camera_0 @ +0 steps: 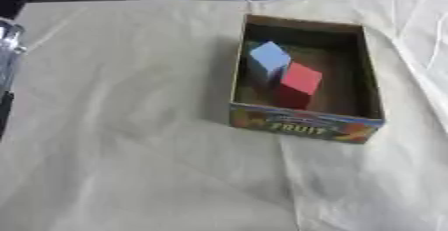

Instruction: Pick up objects on the table and place them in the box.

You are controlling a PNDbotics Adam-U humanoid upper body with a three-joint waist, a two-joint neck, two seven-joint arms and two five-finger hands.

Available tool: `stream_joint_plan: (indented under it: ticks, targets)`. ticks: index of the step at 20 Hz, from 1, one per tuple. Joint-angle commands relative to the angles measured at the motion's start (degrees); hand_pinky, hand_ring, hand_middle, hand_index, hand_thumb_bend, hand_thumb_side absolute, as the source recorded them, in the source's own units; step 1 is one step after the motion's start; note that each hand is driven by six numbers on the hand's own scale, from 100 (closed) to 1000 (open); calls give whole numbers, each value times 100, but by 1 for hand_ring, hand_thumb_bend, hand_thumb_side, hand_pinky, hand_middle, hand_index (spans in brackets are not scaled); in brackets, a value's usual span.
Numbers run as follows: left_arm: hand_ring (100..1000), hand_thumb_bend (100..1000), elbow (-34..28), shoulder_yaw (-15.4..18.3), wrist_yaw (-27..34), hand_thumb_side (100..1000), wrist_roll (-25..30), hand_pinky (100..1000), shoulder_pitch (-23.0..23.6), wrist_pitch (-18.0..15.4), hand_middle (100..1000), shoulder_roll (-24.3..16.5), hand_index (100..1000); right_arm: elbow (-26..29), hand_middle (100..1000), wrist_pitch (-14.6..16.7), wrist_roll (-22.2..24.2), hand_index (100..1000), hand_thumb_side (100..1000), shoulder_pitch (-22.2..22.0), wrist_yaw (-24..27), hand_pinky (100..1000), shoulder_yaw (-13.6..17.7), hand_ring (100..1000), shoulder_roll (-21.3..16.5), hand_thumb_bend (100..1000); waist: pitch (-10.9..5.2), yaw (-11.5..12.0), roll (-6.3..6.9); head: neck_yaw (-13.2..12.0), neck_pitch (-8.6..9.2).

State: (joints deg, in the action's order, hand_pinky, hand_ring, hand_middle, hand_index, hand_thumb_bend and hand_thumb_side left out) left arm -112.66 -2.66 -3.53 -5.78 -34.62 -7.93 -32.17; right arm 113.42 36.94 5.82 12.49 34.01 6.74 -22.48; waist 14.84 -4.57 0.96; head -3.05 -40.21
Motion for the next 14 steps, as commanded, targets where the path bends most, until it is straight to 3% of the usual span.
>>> stream_joint_plan:
  ticks: [1, 14]
  targets:
    - [771, 196, -187, 214, 402, 826, -153, 611, 131, -246, 1000, -233, 867, 117, 551, 65, -49, 854, 862, 7, -63, 866, 77, 745, -197, 488, -105, 13, -14, 40, 63]
    - [767, 181, -194, 548, 852, 815, -109, 626, 1033, -1235, 1000, -144, 859, 117, 555, 224, -156, 852, 871, -38, -125, 865, 143, 747, -247, 486, -87, 109, -55, 271, 246]
